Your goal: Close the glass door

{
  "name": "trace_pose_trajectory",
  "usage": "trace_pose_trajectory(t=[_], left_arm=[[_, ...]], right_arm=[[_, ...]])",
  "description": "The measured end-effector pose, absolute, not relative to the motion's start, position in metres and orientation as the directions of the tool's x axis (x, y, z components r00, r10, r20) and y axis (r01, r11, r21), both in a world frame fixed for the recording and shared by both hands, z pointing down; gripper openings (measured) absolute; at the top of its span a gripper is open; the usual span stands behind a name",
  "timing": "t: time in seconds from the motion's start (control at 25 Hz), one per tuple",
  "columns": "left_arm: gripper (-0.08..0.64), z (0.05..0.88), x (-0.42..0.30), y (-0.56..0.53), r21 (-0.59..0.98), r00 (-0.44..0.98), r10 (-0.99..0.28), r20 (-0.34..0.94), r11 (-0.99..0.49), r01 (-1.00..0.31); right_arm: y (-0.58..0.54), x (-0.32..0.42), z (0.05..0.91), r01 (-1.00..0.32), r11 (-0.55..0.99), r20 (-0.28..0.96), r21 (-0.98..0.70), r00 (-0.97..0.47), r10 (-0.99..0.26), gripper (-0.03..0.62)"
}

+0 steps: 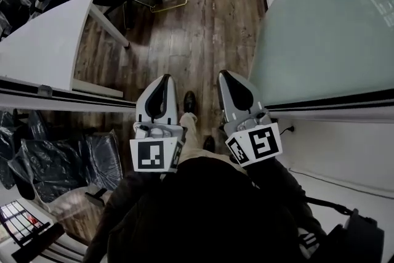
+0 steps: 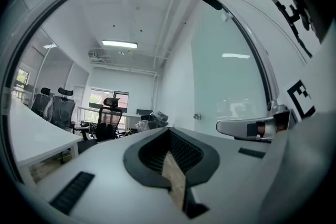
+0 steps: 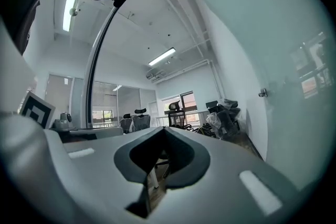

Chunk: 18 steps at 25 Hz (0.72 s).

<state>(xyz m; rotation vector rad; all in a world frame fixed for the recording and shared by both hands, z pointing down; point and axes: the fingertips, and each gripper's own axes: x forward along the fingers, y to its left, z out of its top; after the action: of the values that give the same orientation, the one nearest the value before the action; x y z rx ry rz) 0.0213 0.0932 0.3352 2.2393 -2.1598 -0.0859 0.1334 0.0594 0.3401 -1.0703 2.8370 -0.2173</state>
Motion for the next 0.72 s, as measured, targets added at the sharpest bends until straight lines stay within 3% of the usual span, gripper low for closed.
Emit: trace_pose_trajectory(t=[0.36, 0.72], left_arm=[[-0.003, 0.331, -0.073, -0.104, 0.074, 0.081, -0.996, -0.029, -0.083, -0.994], [-0.003, 0.322, -0.086, -0.236, 0.084, 0.171, -0.985, -0.001, -0.17, -0.982]], right_arm=[[-0.133, 0.037, 0.337, -0.684, 0.715, -0.026, -0.145, -0.72, -0.694, 0.002], [-0.253, 0.032, 0.306, -0.767, 0.633, -0.05, -0.106, -0.632, -0.773, 0.002]])
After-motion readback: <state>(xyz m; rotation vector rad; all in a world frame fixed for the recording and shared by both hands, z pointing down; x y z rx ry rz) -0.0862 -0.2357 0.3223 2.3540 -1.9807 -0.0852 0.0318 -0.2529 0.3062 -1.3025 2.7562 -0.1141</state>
